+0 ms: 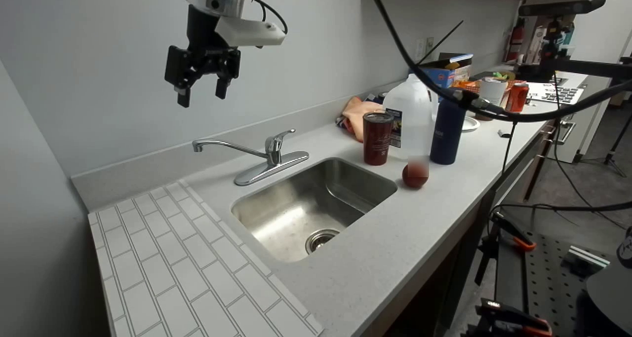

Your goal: Push the faucet of the sink slightly to the right.

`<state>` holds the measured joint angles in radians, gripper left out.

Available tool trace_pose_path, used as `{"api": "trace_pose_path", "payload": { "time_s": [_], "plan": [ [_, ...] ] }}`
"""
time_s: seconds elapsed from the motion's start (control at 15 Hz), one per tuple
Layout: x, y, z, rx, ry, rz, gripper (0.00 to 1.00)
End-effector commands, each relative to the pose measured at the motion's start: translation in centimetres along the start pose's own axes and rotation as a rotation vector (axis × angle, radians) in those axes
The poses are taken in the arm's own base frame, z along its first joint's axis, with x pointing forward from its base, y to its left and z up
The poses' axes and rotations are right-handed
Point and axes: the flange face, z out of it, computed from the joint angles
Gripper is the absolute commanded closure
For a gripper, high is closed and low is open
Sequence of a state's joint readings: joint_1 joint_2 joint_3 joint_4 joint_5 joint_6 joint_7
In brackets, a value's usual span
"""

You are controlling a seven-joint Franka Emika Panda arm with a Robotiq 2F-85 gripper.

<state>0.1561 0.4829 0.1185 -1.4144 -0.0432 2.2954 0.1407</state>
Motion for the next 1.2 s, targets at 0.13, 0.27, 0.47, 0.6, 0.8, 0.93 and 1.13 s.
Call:
{"api": "trace_pose_path", "payload": {
  "time_s": [0.13, 0.27, 0.47, 0.6, 0.8, 0.93, 1.13],
  "plan": [
    [3.6, 2.0, 3.7, -0.067, 0.124, 0.105, 0.00],
    [4.1, 3.5, 4.5, -0.090, 0.127, 0.141, 0.00],
    [4.2, 5.4, 5.6, -0.093, 0.103, 0.209, 0.00],
    [3.3, 5.4, 5.6, -0.094, 0.094, 0.191, 0.00],
    [3.4, 5.7, 6.1, -0.095, 0.086, 0.218, 0.00],
    [3.5, 5.6, 6.0, -0.095, 0.087, 0.220, 0.00],
    [3.1, 6.1, 8.5, -0.077, 0.054, 0.216, 0.00]
  ]
}}
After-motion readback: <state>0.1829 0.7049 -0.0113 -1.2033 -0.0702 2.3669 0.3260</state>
